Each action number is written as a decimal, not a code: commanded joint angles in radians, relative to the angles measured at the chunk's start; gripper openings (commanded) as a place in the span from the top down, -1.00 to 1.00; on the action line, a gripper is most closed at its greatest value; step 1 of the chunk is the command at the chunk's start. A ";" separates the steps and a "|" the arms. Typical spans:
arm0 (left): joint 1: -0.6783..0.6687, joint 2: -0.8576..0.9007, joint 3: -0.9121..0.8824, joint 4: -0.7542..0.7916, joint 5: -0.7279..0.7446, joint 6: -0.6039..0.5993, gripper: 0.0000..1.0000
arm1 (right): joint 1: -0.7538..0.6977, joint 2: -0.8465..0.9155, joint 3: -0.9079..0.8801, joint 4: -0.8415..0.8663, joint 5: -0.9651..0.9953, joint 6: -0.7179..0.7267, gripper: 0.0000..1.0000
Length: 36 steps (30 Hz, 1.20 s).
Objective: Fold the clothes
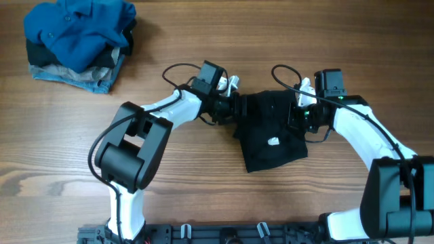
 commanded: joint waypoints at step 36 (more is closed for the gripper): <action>-0.094 0.044 -0.006 -0.171 0.009 -0.240 -0.96 | 0.003 0.058 -0.003 0.029 0.158 0.144 0.91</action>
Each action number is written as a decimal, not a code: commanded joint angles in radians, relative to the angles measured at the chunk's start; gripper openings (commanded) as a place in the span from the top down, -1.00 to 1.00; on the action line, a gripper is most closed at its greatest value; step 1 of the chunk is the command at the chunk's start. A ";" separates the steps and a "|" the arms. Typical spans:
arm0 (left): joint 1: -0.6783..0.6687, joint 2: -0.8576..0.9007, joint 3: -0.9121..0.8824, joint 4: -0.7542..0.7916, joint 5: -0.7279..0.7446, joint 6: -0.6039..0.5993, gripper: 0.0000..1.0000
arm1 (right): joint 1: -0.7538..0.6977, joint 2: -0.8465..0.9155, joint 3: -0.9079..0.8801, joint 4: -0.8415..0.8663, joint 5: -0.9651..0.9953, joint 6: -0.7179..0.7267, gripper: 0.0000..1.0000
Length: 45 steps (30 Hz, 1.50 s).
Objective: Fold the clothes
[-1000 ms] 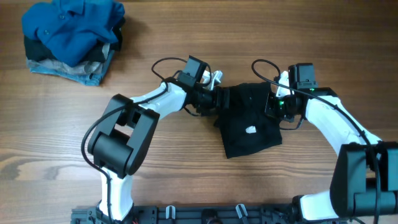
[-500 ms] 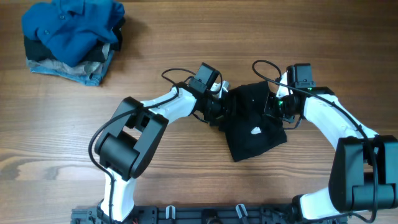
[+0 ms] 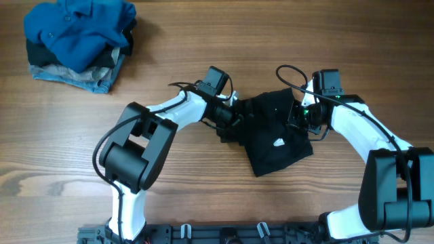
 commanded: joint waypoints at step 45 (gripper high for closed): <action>0.611 -0.256 0.506 -0.080 -0.172 0.559 0.92 | -0.039 -0.456 0.123 -0.254 -0.003 0.030 0.91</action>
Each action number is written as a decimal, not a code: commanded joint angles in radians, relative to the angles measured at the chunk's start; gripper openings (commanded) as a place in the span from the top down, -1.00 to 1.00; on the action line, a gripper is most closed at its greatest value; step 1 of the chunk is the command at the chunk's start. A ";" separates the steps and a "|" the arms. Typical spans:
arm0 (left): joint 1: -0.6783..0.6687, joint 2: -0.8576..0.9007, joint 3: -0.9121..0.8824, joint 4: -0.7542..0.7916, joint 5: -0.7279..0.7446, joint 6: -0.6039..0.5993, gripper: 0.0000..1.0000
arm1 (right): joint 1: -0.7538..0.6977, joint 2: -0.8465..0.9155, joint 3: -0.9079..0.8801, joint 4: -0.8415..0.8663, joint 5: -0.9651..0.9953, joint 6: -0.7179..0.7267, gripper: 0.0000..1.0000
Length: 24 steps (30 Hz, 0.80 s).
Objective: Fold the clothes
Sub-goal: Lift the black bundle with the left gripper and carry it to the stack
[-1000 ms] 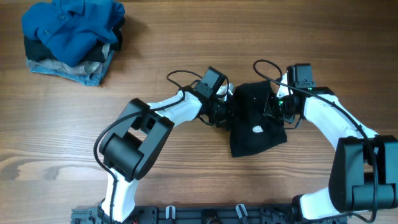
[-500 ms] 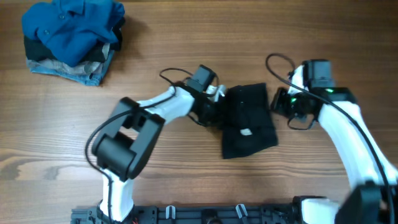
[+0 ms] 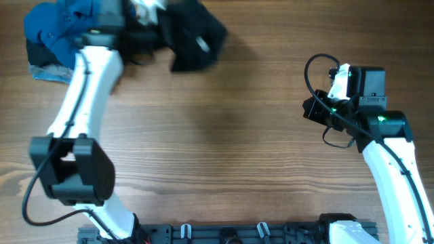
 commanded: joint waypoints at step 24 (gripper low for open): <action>0.466 0.185 0.048 0.234 -0.161 -0.106 -1.00 | 0.002 -0.008 0.011 -0.024 -0.047 0.116 0.91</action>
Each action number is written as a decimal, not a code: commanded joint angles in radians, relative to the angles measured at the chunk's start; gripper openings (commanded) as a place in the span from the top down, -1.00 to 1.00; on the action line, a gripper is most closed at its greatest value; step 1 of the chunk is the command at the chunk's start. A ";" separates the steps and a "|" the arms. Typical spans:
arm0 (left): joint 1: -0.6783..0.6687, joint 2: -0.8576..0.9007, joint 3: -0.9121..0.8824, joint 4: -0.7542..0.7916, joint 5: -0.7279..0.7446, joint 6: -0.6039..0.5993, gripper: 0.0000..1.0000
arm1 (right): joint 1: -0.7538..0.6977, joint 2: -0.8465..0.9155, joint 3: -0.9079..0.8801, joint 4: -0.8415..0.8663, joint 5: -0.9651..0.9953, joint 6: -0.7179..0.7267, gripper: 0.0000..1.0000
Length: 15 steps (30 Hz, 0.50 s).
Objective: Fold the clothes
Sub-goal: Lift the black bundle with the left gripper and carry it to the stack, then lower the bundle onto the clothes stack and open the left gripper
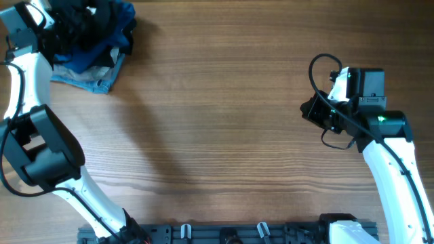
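Note:
A black garment (pixel 80 15) lies bunched on top of the clothes pile (pixel 91 73) at the far left corner, covering most of the blue shirt (pixel 116 35). My left gripper (pixel 55 22) reaches in from the left edge, its fingers buried in the black cloth and seemingly still shut on it. Over at the right side, my right gripper (pixel 310 112) hovers above bare wood, open, with nothing in it. Only the overhead view is given.
The pile rests on a pale denim piece (pixel 81 80) near the table's back left corner. The wooden table (pixel 217 135) stretches between the two arms. A black cable loops over the right wrist (pixel 322 64).
My left arm has moved further left with the black garment, from beside the pile to right over it. The right arm has barely moved.
Both grippers were at the black garment in the table's middle, working its sides, and it lay a bit more folded there. Then the left gripper held it near the pile while the right arm stood back empty. Now it sits on the pile.

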 commanded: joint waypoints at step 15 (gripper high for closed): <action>-0.058 -0.557 0.021 -0.566 0.315 0.553 -0.99 | 0.002 -0.231 0.011 0.023 0.014 -0.197 0.91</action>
